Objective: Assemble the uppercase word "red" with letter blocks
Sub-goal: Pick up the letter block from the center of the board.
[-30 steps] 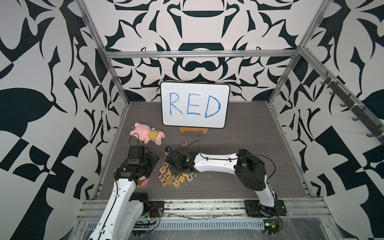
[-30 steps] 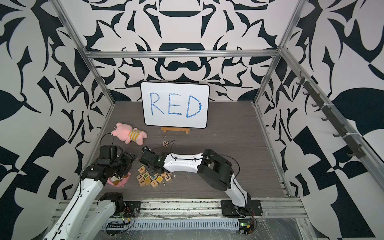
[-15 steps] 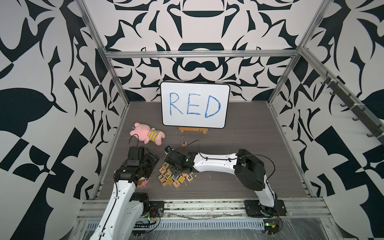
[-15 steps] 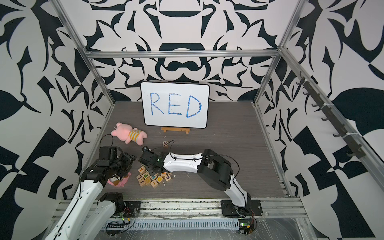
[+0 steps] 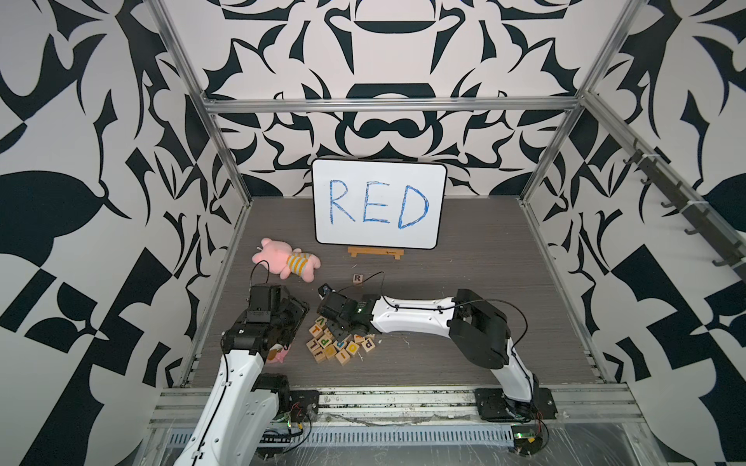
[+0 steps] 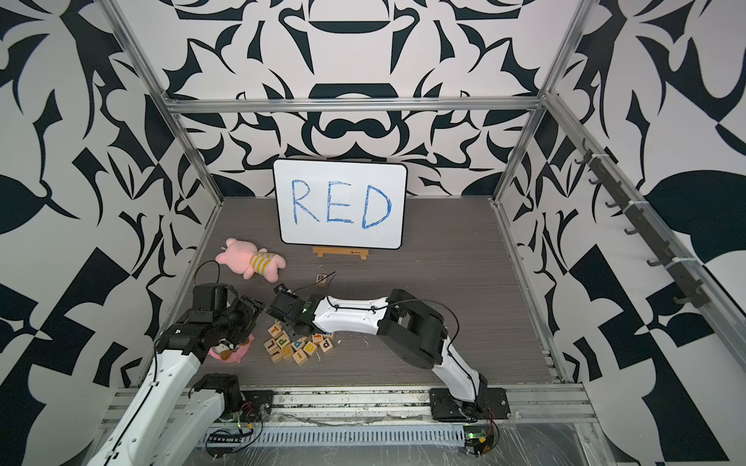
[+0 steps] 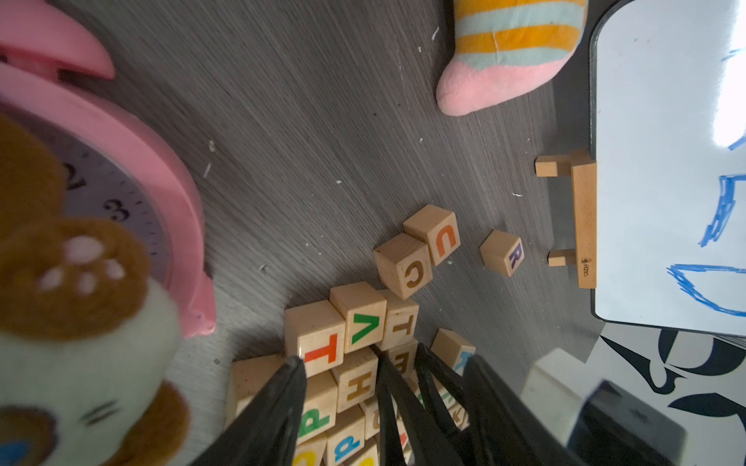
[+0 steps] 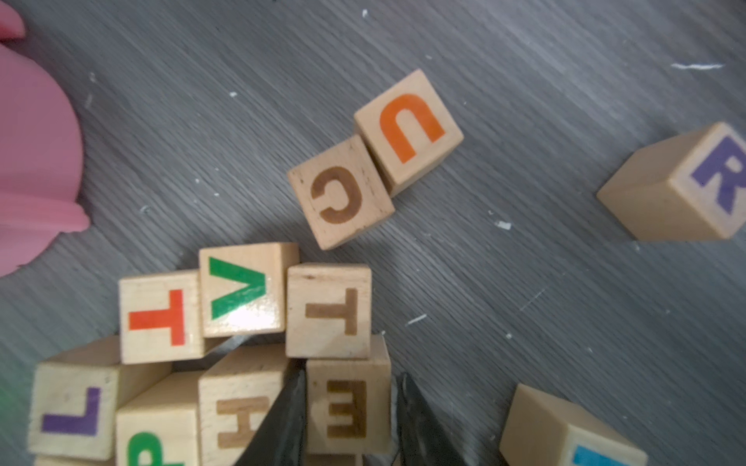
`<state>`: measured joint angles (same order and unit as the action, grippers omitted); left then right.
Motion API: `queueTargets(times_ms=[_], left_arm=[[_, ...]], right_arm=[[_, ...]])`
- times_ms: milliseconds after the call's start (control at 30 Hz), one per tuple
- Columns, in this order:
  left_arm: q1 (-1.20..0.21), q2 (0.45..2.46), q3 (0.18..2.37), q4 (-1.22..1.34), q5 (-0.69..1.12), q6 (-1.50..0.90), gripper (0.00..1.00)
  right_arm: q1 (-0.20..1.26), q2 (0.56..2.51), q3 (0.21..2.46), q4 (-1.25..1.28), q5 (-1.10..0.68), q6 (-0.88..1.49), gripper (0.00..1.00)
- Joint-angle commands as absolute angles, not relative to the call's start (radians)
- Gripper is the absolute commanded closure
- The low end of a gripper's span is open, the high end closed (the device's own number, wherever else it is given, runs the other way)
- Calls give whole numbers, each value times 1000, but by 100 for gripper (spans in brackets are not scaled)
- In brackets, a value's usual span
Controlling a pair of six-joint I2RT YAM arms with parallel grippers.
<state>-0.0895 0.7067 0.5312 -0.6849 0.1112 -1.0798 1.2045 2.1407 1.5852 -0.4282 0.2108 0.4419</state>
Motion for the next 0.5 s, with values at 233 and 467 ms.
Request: queueTargets(times_ms=[233,467], left_arm=[[-85,699,521,-706,110,-1069,33],[-85,695,525,-703,118,-1065,33]], right_arm=[[1184,2107,1591,-431,229,456,65],[1180,2114,1598,-423,210,452,74]])
